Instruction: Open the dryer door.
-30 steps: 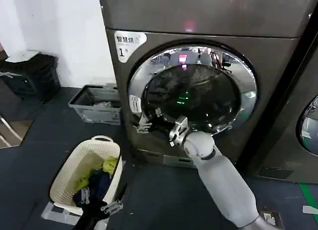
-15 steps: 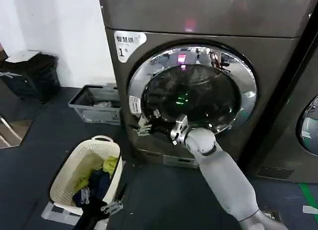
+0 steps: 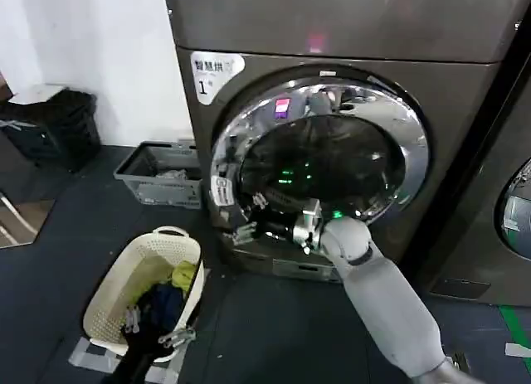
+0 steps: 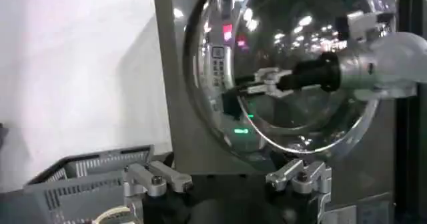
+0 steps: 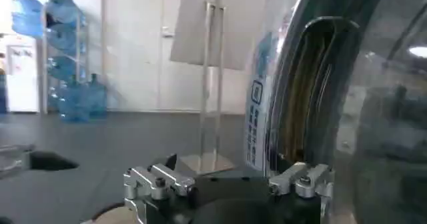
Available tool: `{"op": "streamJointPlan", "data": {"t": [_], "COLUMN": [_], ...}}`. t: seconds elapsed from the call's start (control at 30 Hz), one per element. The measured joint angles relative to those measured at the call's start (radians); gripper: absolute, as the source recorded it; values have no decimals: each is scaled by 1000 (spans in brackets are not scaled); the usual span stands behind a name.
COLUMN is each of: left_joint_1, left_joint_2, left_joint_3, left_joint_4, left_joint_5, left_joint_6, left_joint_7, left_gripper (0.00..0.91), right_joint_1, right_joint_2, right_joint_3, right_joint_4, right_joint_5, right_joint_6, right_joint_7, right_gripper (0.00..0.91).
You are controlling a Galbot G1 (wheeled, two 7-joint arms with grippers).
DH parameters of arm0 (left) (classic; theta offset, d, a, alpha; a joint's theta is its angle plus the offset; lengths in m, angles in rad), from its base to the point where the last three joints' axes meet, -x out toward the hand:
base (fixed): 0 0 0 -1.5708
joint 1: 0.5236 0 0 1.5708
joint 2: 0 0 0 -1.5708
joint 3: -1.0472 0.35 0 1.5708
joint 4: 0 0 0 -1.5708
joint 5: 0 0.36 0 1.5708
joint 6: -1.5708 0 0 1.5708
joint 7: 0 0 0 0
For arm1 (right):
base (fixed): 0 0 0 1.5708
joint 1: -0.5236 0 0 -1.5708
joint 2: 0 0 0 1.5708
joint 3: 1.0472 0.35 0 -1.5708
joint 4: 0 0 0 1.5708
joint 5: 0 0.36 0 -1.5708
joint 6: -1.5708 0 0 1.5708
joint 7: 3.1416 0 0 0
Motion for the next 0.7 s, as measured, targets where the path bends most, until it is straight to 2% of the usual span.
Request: {"op": "streamJointPlan", "data": {"t": [0.2,0.4,0.7], "left_joint_1": [-27,-70,-149], "left_joint_2": [11,41,93], "left_joint_3": [-42,-137,-246], "left_joint_4": [33,63,107], "left_joint_5": [-47,-142,-204], "left_joint_6": [8,33,26], "left_joint_7": [-6,-11,-56], "left_gripper": [907,907,907], "right_joint_1": [-25,-28,-42], "right_joint_2": [-4,-10,-38], "right_joint_3": [1,2,15], "right_joint_4": [31,38,40], "right_joint_5": [2,7,7], "right_joint_6": [-37,-24,-3], "right_joint_7": [9,-29,-188], "right_gripper": [907,907,907]}}
